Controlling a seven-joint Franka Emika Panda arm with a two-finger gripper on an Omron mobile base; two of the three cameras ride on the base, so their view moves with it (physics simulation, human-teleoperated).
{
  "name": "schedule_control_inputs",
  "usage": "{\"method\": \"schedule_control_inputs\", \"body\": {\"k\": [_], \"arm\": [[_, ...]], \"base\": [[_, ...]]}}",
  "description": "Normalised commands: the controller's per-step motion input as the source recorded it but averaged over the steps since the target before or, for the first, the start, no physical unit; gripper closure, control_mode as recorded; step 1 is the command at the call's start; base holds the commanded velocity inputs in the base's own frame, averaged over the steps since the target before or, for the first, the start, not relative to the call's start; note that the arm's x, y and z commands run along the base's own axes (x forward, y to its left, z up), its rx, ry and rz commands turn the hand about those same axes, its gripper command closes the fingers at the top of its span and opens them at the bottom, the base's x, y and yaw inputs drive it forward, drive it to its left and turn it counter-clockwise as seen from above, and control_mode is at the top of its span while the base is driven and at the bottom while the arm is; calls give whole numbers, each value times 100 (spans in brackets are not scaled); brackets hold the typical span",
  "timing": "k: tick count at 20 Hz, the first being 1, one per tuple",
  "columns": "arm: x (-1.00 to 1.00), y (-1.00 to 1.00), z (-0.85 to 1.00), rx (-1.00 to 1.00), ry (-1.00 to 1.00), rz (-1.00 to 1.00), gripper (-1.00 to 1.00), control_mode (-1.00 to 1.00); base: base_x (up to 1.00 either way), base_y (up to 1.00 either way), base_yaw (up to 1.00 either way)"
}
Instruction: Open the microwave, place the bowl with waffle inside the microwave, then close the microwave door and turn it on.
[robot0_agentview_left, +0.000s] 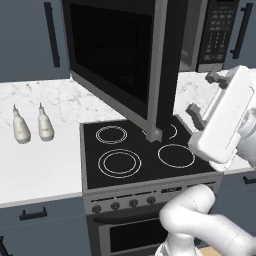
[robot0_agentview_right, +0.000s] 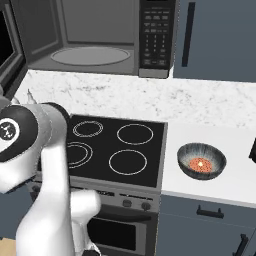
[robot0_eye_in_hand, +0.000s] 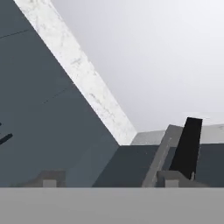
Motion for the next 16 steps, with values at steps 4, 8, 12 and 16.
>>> {"method": "schedule_control_inputs", "body": {"k": [4,8,12,16], "arm": [[21,-99,90,10,66,-5,-100,-100],[90,-76,22,-5,90,-9,-100,-100],[63,-65,0,-8,83,-1,-100,-100],[-47,-97,23,7,25,25,-100,-100]], "base": [[0,0,0],[0,0,0],[0,0,0],[0,0,0]]}}
